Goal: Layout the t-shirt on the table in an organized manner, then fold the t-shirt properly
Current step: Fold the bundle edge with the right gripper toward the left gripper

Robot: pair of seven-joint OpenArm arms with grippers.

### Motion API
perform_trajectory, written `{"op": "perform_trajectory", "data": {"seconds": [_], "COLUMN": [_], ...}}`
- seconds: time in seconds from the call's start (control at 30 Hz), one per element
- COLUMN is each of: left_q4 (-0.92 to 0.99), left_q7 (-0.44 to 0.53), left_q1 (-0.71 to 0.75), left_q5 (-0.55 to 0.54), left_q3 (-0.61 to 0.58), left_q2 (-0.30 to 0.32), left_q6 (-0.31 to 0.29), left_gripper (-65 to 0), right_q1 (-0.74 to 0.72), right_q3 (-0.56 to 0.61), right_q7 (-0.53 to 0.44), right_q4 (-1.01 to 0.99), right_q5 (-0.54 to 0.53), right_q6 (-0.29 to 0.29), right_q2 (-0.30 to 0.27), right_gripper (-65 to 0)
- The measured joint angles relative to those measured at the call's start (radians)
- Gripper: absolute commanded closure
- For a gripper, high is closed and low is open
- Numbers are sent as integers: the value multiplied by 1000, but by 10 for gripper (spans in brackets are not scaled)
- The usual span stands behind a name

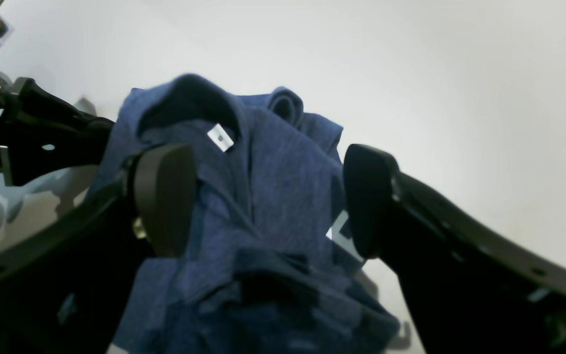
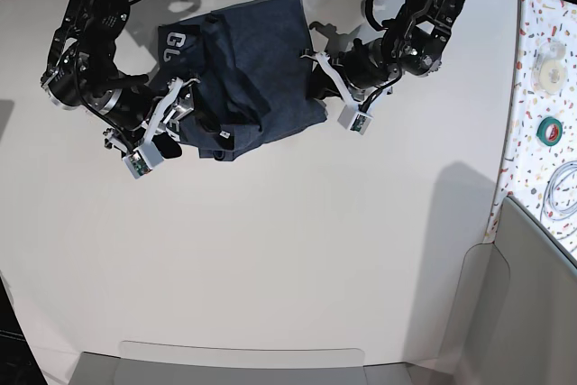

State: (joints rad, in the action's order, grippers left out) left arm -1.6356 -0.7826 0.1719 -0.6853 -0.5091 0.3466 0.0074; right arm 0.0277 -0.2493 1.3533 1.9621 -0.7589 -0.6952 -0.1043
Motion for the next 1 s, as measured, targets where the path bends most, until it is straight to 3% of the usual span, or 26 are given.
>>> {"op": "perform_trajectory", "data": {"seconds": [0.37,0.47,0.57,0.73,0.87,0.93,1.0], "left_q4": [0,0,0,0,0,0,0], "left_q7": [-1,0,-1,-1,0,-1,0], "left_q1": [0,0,0,0,0,0,0], "left_q5": [0,0,0,0,0,0,0], "left_q3": [0,0,0,0,0,0,0], "left_q2": [0,0,0,0,0,0,0], "left_q6": [0,0,0,0,0,0,0], "left_gripper": [-21,-21,-21,-21,-21,-21,-21], "right_q1": [-3,-2,-2,0,0,0,0], "right_q3": [13,13,71,179,193,197,199], "right_q7": [0,0,2,-2,-3,-3,-2], "right_q4": [0,0,0,0,0,0,0], "right_q5": [0,16,80,103,107,107,106], "right_q6": [2,73,109,109,109,109,109], "right_q2": [-54,-81,-94,-86,-86,-86,-86], "right_gripper": [-466,-466,-466,-466,-463,-412,-292]}}
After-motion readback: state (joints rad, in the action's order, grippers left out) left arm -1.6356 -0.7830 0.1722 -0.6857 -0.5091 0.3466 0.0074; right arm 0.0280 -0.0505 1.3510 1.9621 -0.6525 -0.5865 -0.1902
